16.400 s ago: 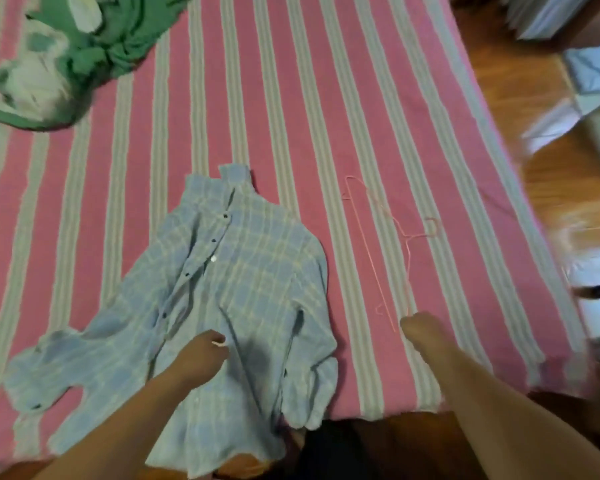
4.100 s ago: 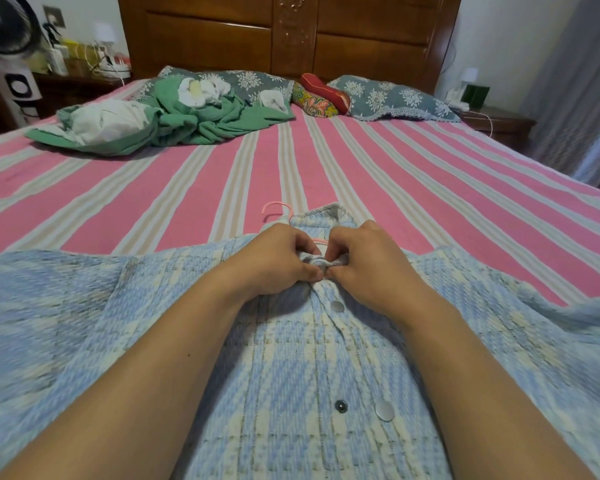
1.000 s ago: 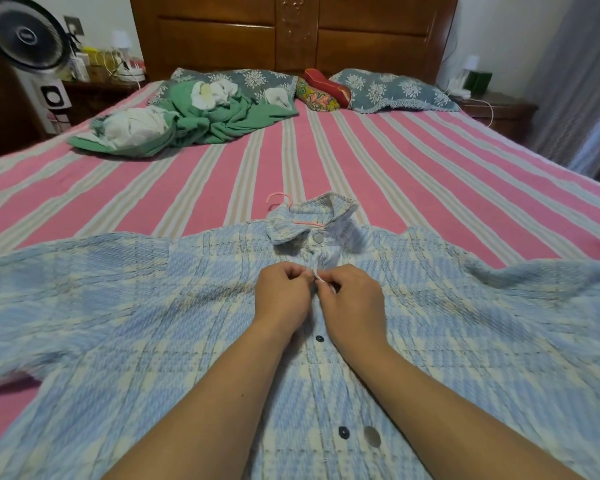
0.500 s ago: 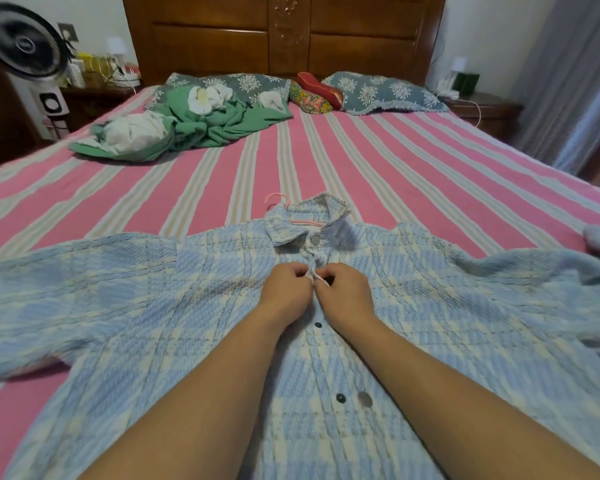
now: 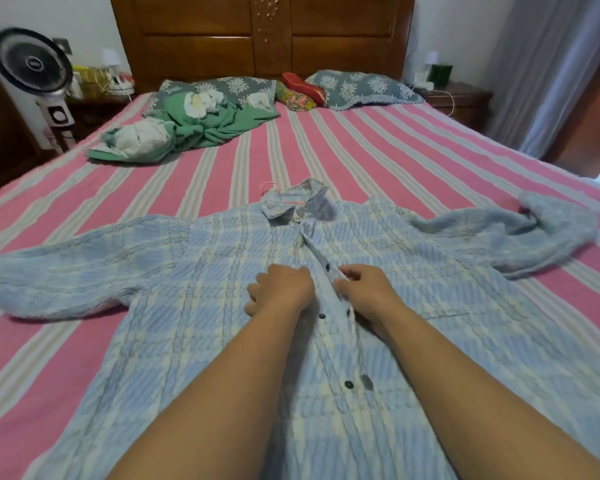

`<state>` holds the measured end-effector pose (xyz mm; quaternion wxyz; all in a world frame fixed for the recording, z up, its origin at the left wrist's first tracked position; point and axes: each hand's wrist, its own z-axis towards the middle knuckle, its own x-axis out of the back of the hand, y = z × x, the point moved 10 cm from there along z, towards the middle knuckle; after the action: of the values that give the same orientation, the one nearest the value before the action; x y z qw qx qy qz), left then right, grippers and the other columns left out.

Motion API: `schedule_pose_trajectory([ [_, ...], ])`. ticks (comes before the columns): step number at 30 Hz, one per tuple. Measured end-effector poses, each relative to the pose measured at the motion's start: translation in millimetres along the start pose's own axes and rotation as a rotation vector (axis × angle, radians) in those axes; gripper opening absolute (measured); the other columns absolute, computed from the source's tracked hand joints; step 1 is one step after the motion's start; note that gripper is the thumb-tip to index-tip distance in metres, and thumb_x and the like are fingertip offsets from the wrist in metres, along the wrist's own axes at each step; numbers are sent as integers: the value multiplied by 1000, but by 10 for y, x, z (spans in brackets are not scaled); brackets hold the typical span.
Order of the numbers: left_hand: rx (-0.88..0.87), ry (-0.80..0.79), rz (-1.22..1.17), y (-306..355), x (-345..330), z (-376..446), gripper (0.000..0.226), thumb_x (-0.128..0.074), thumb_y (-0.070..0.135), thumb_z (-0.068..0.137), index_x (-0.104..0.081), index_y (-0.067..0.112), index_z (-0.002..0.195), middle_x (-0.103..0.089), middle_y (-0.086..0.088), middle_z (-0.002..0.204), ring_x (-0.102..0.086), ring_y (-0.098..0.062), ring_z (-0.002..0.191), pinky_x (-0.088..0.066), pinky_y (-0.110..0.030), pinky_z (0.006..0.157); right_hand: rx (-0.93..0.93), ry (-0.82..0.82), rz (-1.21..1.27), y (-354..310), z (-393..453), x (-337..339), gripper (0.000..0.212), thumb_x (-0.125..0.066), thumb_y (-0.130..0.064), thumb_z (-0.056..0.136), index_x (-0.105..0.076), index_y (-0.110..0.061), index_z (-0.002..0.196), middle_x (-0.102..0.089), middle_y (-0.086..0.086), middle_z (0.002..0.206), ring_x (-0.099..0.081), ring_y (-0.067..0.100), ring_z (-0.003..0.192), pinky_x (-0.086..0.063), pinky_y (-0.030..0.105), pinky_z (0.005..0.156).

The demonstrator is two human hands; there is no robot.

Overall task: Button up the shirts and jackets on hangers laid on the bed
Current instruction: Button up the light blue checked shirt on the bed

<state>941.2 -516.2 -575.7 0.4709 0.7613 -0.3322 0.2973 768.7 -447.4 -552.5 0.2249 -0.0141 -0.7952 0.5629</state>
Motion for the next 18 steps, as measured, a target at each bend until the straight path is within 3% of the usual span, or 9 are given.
schedule_pose_trajectory([
  [2,-23,69,137,149,-53,-25,70,-45,65,95,-41,14,143,-39,-13,149,-34,-35,137,-32,-54,103,6,1,-29,18,7,-14,10,-60,-12,100,-66,-13,93,-59,1,75,-56,14,65,-43,23,59],
  [4,-51,146,204,214,-65,-60,54,-48,56,97,-48,17,134,-43,-10,144,-36,-33,133,-33,-54,99,4,21,-50,16,36,-25,22,-58,-10,97,-64,-5,76,-52,12,68,-48,22,64,-36,29,60],
  [7,-110,171,5,166,-8,55,23,-49,37,101,-56,20,115,-54,-8,128,-48,-31,119,-38,-51,96,12,62,-51,-147,162,12,30,-56,-6,95,-53,-12,66,-45,11,63,-41,22,61,-30,28,58],
  [10,-189,103,-409,15,106,142,12,-61,23,94,-53,17,87,-63,-11,94,-55,-27,80,-46,-39,75,51,10,-62,-328,310,-71,21,-56,-6,95,-58,-12,76,-49,2,66,-46,21,57,-33,23,52],
  [12,-195,46,-492,-61,141,123,13,-67,18,91,-61,13,81,-62,-12,78,-54,-23,67,-41,-33,62,34,-17,-37,-241,313,-155,15,-55,-9,96,-66,-5,87,-61,10,73,-57,25,65,-38,27,58],
  [14,-183,-17,-541,-59,132,96,16,-70,17,90,-69,9,76,-67,-12,72,-57,-22,63,-42,-32,59,14,-37,7,-126,278,-184,17,-58,-15,98,-74,-7,95,-73,20,85,-67,29,75,-51,38,64],
  [15,-170,-38,-578,-39,126,79,16,-71,16,90,-72,6,78,-71,-13,75,-61,-24,65,-45,-31,60,17,-40,27,-99,265,-164,16,-59,-13,98,-75,-10,96,-75,16,86,-70,30,80,-57,41,68],
  [18,-158,-34,-635,15,134,86,9,-73,13,90,-76,10,83,-75,-15,82,-68,-25,73,-50,-32,65,15,-46,83,-101,243,-105,21,-61,-7,97,-77,-20,93,-75,1,83,-72,24,84,-60,33,72],
])
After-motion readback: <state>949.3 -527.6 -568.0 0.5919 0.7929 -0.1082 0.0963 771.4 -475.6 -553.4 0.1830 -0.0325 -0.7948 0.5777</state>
